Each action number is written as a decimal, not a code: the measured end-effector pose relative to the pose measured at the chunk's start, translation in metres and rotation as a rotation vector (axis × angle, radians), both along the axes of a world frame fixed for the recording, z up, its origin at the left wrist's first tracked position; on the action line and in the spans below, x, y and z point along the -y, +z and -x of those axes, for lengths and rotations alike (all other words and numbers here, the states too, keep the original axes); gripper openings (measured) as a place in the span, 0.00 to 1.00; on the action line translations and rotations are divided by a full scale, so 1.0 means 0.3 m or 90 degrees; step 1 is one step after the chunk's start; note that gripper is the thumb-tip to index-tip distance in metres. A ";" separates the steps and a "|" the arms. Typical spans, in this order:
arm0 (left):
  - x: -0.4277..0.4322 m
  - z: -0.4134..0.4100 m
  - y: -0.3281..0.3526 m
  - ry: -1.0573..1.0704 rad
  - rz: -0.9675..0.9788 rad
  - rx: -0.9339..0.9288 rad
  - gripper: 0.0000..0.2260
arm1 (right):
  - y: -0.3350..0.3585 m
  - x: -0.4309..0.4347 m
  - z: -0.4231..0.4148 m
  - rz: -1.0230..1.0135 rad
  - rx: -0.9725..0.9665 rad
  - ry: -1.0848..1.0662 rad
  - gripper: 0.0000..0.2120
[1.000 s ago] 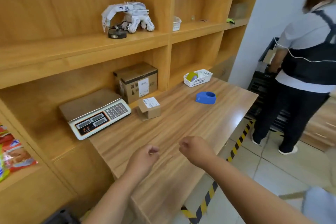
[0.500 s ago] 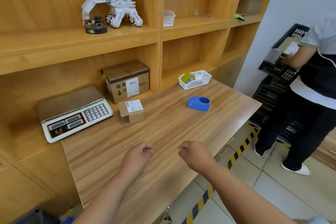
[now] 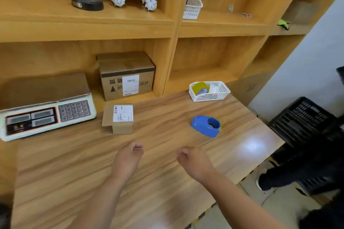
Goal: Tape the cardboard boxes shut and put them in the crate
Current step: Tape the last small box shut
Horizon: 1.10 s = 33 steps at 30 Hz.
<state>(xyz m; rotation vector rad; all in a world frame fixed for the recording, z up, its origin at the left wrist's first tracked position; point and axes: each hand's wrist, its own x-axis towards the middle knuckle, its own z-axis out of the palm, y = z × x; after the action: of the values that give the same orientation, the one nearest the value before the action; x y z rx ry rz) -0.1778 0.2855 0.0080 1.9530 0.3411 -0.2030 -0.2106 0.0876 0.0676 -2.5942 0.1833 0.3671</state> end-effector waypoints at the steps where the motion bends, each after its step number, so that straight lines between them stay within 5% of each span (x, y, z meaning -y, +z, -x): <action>1: -0.004 -0.035 -0.006 0.026 0.001 -0.003 0.07 | -0.009 0.005 -0.040 -0.003 -0.010 0.007 0.10; 16: -0.206 -0.414 -0.112 0.175 -0.251 -0.059 0.22 | -0.130 0.007 -0.390 -0.045 -0.044 0.110 0.10; 27: -0.135 -0.531 -0.139 0.348 -0.194 -0.147 0.17 | -0.212 0.108 -0.603 -0.042 -0.081 0.250 0.11; 33: -0.009 -0.545 -0.142 0.465 -0.140 -0.083 0.16 | -0.222 0.210 -0.724 -0.062 -0.097 0.306 0.12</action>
<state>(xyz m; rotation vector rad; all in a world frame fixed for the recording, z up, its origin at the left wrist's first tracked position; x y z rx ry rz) -0.0141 0.2882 -0.0345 1.9002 1.1690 0.1936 0.0066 0.0247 0.0009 -2.4906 -0.4042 0.7239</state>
